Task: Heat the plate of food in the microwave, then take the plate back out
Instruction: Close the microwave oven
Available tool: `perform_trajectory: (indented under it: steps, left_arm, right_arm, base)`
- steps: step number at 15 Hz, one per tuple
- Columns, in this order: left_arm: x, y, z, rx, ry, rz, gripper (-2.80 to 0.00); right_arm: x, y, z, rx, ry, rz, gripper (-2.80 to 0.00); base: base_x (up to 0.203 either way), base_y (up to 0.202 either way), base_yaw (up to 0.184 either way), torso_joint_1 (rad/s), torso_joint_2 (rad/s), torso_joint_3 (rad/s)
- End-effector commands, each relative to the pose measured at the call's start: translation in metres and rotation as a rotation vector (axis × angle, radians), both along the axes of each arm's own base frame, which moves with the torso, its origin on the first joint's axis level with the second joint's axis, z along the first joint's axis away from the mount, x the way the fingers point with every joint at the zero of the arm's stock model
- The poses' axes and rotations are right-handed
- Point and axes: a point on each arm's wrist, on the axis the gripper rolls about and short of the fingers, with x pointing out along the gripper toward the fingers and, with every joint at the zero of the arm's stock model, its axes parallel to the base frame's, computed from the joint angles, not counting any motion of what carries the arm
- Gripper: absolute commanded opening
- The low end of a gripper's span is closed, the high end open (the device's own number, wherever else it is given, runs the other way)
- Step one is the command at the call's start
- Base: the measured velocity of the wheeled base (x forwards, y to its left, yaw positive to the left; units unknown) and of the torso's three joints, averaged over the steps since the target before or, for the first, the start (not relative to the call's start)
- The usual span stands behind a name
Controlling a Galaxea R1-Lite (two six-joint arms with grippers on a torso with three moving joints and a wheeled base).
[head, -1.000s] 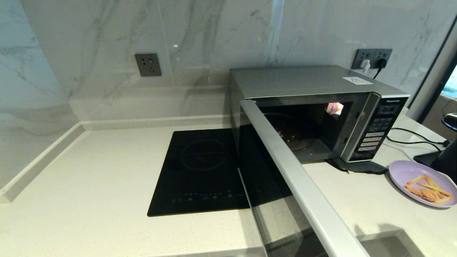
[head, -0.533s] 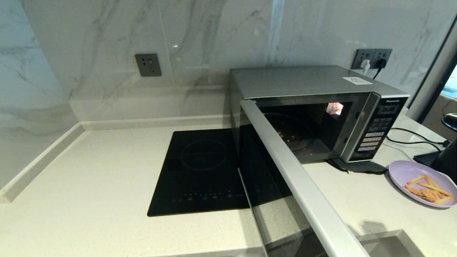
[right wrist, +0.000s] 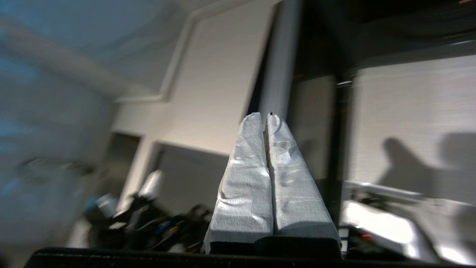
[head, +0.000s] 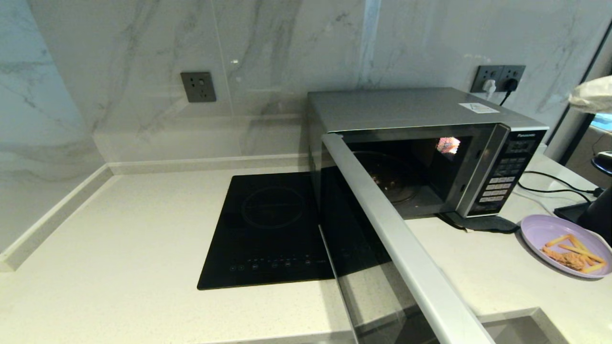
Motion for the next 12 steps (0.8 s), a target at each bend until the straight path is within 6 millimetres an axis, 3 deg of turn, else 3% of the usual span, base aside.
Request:
perform_trajectory:
  steps: [1, 3, 5, 9, 12]
  left_arm:
    - [0.0, 0.0, 0.0, -0.001, 0.001, 0.001, -2.8]
    - [0.0, 0.0, 0.0, -0.001, 0.001, 0.001, -2.8]
    - [0.0, 0.0, 0.0, -0.001, 0.001, 0.001, -2.8]
    - [0.0, 0.0, 0.0, -0.001, 0.001, 0.001, -2.8]
    - [0.0, 0.0, 0.0, -0.001, 0.001, 0.001, -2.8]
  right_arm:
    - [0.016, 0.037, 0.007, 0.102, 0.11, 0.145, -2.8]
    - [0.018, 0.054, 0.015, 0.234, 0.248, 0.282, -2.8]
    - [0.019, 0.062, 0.011, 0.242, 0.422, 0.411, -2.8]
    - [0.024, 0.088, -0.012, 0.142, 0.644, 0.517, -2.8]
    - [0.022, 0.108, -0.028, 0.021, 0.697, 0.579, -2.8]
  base:
    - [0.0, 0.0, 0.0, 0.0, 0.0, 0.0]
    - [0.0, 0.0, 0.0, 0.0, 0.0, 0.0]
    - [0.0, 0.0, 0.0, 0.0, 0.0, 0.0]
    - [0.0, 0.0, 0.0, 0.0, 0.0, 0.0]
    - [0.0, 0.0, 0.0, 0.0, 0.0, 0.0]
